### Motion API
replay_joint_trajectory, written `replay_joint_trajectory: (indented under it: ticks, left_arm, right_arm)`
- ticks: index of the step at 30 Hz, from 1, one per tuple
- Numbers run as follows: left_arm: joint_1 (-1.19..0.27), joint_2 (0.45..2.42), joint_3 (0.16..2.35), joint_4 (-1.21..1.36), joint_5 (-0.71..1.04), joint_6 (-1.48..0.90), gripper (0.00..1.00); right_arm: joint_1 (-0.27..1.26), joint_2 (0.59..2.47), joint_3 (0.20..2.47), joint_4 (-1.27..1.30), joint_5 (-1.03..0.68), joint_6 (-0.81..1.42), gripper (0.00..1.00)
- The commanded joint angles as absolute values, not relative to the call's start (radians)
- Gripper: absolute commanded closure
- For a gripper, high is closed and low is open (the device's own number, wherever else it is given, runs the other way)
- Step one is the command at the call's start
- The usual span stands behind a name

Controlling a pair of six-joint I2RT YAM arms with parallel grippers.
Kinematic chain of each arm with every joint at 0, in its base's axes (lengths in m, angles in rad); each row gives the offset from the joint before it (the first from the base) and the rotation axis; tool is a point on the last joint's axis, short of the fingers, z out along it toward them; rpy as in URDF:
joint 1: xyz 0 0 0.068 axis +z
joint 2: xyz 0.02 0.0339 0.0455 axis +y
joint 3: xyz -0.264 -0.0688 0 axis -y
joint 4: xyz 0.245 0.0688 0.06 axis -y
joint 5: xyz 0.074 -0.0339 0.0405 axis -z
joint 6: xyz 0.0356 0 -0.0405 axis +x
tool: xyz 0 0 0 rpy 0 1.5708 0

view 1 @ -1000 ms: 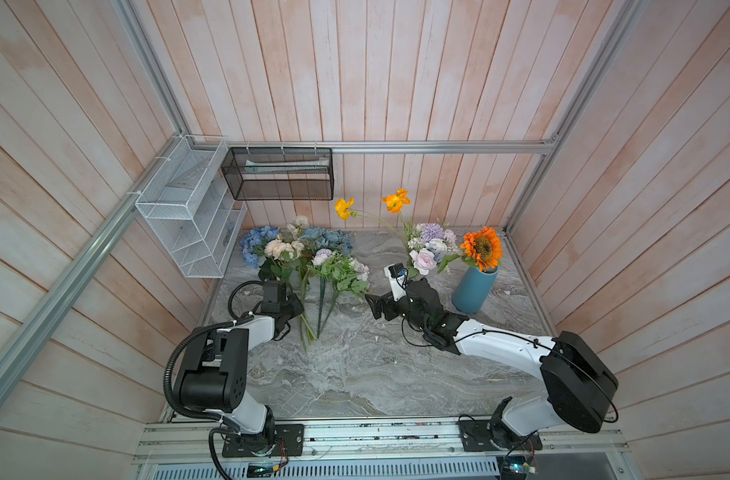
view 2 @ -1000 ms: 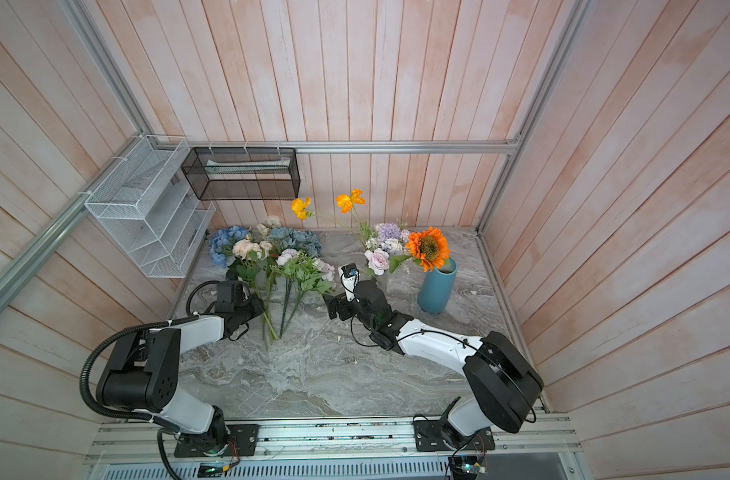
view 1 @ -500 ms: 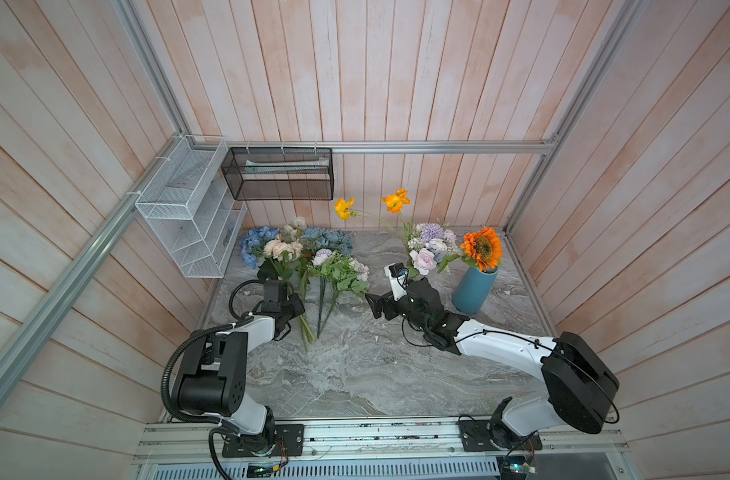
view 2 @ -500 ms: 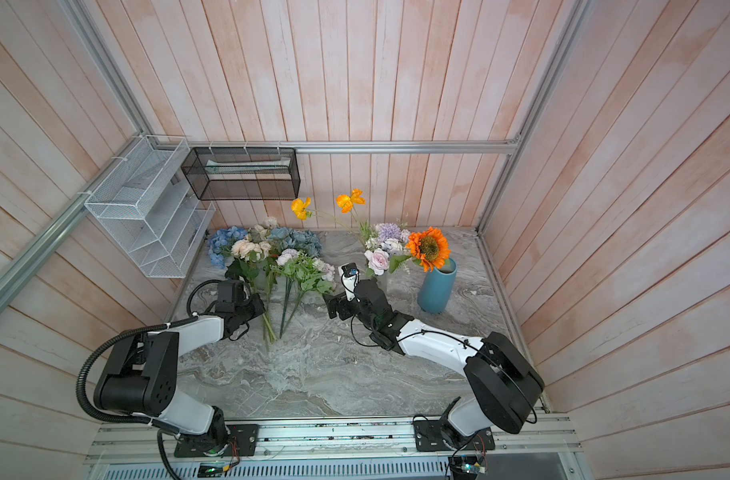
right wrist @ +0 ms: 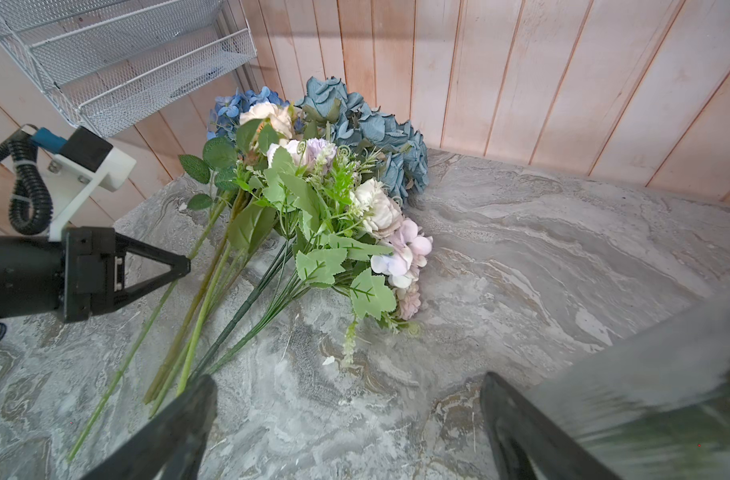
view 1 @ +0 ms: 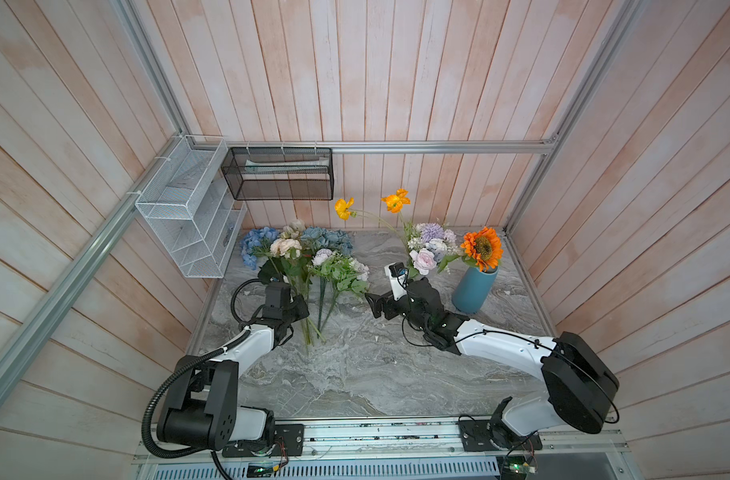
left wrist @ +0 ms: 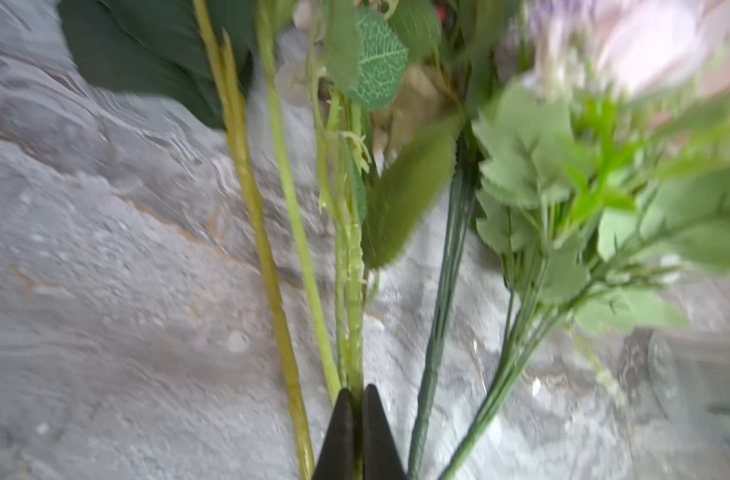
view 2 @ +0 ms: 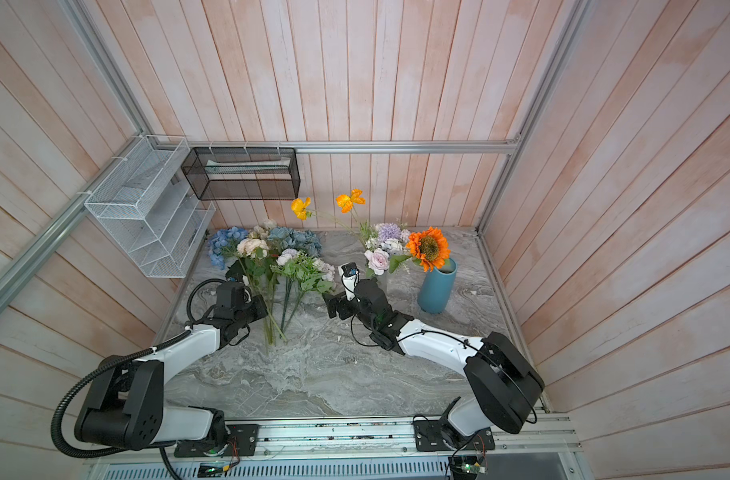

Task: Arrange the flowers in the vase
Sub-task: 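Grasp the pale pink rose stem in the pile with the left gripper, then lift the rose with the left gripper while the right gripper closes on its stem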

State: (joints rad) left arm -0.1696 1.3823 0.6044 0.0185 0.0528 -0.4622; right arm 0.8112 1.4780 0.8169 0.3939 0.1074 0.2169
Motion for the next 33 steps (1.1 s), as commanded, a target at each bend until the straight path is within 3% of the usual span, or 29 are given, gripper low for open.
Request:
replay_joint_trajectory:
  ticks: [1,22,33]
  left_arm:
    - [-0.216,1.358,0.56,-0.031,0.076,-0.431,1.0]
    - [-0.252,1.006,0.457,0.195,0.02,-0.641,1.0]
    - [-0.33,0.969,0.463,0.523,0.194,-0.428,1.0]
  right_arm:
    - [0.819,1.465,0.824,0.417,0.1,0.218,0.02]
    - [0.818,1.45,0.84,0.455,0.027,0.234,0.02]
    - [0.817,1.41,0.967,0.441,-0.169,0.131,0.02]
